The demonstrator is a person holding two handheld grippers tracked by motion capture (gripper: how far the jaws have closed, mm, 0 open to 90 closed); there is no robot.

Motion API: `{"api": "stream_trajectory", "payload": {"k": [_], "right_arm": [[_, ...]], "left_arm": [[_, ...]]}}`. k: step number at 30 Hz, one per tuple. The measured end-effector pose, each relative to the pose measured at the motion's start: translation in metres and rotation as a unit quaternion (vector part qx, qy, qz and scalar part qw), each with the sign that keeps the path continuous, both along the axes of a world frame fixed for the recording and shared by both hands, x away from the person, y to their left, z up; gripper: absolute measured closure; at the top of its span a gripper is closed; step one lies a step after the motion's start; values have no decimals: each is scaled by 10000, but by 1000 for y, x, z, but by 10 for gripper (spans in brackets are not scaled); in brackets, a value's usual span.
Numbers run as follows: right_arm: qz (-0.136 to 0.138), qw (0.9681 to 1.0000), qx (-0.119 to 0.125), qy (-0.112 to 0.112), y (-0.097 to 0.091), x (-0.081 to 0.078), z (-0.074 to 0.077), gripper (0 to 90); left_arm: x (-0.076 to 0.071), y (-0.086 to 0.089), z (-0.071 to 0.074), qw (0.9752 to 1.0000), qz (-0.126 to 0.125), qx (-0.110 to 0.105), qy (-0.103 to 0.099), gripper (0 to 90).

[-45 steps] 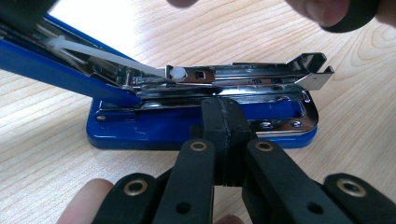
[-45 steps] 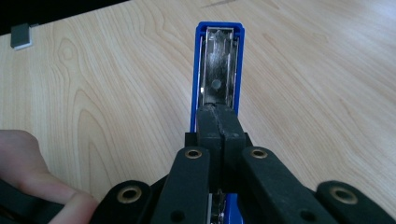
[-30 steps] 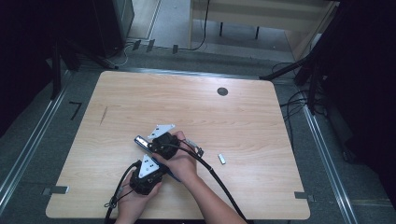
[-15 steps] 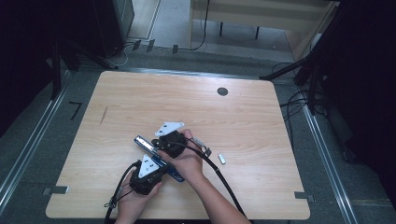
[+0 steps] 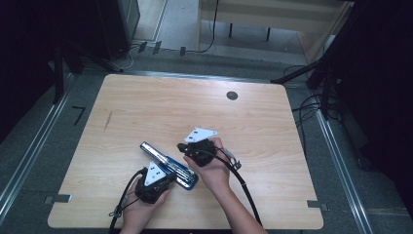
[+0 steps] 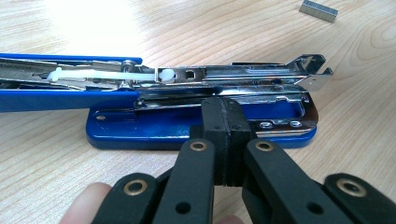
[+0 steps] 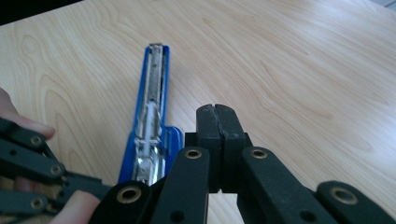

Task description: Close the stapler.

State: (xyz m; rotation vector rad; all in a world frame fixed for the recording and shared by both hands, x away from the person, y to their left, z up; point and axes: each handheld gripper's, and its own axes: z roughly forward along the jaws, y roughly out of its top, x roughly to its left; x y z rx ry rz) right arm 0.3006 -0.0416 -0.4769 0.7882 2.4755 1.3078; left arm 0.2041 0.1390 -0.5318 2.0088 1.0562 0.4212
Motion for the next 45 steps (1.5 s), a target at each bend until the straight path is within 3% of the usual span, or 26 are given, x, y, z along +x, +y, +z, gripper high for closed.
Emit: {"api": "stream_trajectory", "payload": {"k": [8,18,36,45], "right_arm": [[-301,9995,65,35,-28,-4,-5,900],[-594,9981,-47,122,-60,-7,-14,900],[-1278,9909,-264,318,-119,-17,-38,900],[-1425,9885,-259,444,-135,-23,-44,869]], "left_arm": [[0,0,0,10000,-7,31,-21,900],[0,0,0,10000,-11,24,-15,900],[0,0,0,10000,-19,34,-15,900],[0,0,0,10000,-12,35,-15,900]]}}
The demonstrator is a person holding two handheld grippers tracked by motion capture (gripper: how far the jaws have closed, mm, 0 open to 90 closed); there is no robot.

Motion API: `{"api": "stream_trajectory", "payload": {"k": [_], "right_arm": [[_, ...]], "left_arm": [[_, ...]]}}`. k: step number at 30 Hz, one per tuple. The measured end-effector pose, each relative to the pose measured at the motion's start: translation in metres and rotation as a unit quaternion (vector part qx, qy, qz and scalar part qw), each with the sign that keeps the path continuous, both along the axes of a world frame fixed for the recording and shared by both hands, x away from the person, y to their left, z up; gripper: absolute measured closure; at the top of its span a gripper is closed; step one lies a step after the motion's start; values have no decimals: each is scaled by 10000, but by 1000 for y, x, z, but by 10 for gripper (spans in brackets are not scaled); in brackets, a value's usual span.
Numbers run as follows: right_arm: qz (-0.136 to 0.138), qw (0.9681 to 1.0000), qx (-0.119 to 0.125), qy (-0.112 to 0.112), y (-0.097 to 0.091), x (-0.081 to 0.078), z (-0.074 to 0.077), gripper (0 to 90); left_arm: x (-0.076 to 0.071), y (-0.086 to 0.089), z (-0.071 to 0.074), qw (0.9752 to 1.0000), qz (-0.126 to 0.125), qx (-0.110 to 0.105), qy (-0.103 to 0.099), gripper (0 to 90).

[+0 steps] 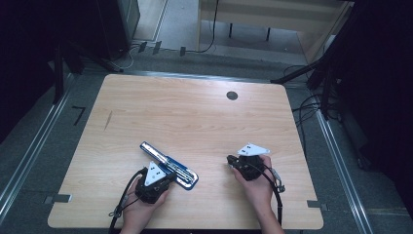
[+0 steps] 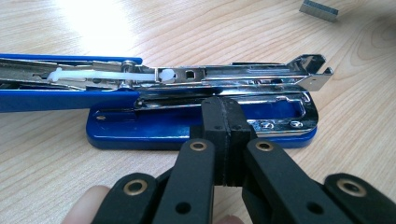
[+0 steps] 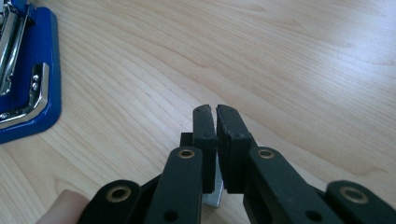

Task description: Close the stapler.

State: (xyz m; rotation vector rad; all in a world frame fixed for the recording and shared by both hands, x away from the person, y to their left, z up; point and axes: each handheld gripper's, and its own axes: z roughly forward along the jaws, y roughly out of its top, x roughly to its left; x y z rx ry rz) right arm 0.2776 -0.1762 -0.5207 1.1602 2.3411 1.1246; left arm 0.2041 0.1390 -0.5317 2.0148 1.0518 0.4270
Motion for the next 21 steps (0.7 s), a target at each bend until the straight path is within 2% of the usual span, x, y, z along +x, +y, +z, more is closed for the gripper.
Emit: {"api": "stream_trajectory", "payload": {"k": [7,16,21], "right_arm": [[-113,9999,-2,36,-5,-5,-4,824],[-114,9998,82,106,-5,-10,-8,799],[-254,9996,46,107,-4,-12,-11,774]], "left_arm": [[0,0,0,10000,-6,1,-1,900],[0,0,0,10000,-3,-2,0,900],[0,0,0,10000,3,-8,3,900]]}}
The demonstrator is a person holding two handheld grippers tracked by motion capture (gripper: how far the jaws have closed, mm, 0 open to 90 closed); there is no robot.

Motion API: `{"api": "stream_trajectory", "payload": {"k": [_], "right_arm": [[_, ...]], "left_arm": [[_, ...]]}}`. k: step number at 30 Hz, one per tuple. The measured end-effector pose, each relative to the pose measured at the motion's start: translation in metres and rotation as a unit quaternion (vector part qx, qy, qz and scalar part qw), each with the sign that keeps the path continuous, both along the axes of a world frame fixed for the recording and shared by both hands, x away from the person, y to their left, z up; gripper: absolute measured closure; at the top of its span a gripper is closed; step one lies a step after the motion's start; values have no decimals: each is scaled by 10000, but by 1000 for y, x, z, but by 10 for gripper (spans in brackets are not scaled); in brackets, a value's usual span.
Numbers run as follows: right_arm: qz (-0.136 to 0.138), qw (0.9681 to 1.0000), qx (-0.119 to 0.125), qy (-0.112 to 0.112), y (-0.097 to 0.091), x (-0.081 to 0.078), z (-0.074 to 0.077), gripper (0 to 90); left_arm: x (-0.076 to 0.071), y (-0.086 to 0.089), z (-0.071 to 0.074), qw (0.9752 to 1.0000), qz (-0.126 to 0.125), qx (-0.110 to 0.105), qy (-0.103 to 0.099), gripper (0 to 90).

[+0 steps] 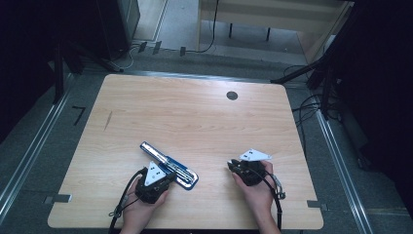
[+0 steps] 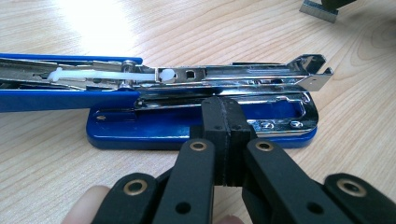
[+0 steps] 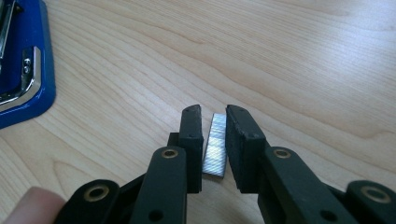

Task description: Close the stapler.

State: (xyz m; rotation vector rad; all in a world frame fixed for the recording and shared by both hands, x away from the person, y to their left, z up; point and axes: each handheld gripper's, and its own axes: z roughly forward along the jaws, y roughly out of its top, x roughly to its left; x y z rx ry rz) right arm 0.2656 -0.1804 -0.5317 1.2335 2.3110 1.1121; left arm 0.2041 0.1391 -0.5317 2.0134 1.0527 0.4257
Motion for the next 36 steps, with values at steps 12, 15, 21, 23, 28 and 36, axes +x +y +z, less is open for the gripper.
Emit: {"api": "stream_trajectory", "payload": {"k": [12,15,21,23,28,36], "right_arm": [[-90,9999,-76,-62,1,-2,-1,738],[-129,9999,-112,-14,1,-1,-2,738],[-155,9998,-155,4,0,-1,-4,765],[-155,9997,-177,19,-1,-1,-4,779],[-143,9998,-159,33,-1,-1,-5,792],[-125,9998,-155,36,-2,0,-6,795]], "left_arm": [[0,0,0,10000,6,-2,2,900],[0,0,0,10000,5,-4,4,900],[0,0,0,10000,5,-5,7,900],[0,0,0,10000,2,-4,4,900],[0,0,0,10000,1,-5,5,900],[0,0,0,10000,6,-3,5,900]]}}
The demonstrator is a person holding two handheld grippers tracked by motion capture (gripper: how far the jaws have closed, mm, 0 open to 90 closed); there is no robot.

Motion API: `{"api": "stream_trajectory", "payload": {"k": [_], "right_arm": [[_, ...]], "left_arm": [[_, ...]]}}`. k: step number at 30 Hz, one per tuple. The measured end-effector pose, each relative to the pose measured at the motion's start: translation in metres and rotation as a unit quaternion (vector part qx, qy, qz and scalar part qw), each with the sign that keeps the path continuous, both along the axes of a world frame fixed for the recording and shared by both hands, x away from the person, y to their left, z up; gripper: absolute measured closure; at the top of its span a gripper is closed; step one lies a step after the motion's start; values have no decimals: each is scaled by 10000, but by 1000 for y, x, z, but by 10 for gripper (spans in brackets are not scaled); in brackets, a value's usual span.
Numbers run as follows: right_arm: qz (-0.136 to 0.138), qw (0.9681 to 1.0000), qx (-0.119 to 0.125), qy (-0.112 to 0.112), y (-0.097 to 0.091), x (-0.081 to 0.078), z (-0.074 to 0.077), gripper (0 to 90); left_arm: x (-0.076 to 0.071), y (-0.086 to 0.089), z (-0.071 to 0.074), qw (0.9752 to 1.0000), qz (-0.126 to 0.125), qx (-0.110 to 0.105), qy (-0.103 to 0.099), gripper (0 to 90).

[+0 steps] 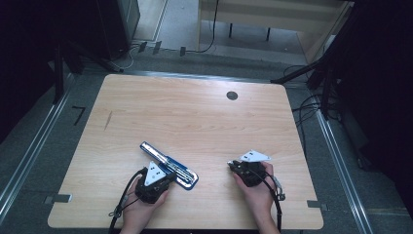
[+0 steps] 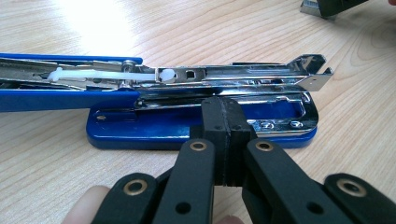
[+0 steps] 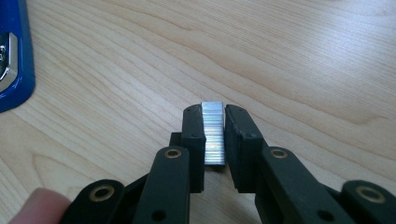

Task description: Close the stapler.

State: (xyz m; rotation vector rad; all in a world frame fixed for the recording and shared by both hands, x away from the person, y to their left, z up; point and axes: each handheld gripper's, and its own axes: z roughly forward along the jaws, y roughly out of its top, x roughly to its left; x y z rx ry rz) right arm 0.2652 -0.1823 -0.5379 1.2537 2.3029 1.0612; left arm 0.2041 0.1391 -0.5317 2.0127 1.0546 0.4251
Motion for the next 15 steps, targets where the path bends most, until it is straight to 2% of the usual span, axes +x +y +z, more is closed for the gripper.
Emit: {"api": "stream_trajectory", "payload": {"k": [10,15], "right_arm": [[-4,10000,46,18,0,0,-1,798],[64,9999,78,-47,2,-1,2,798]], "left_arm": [[0,0,0,10000,-5,1,-2,900],[0,0,0,10000,0,0,-1,900]]}}
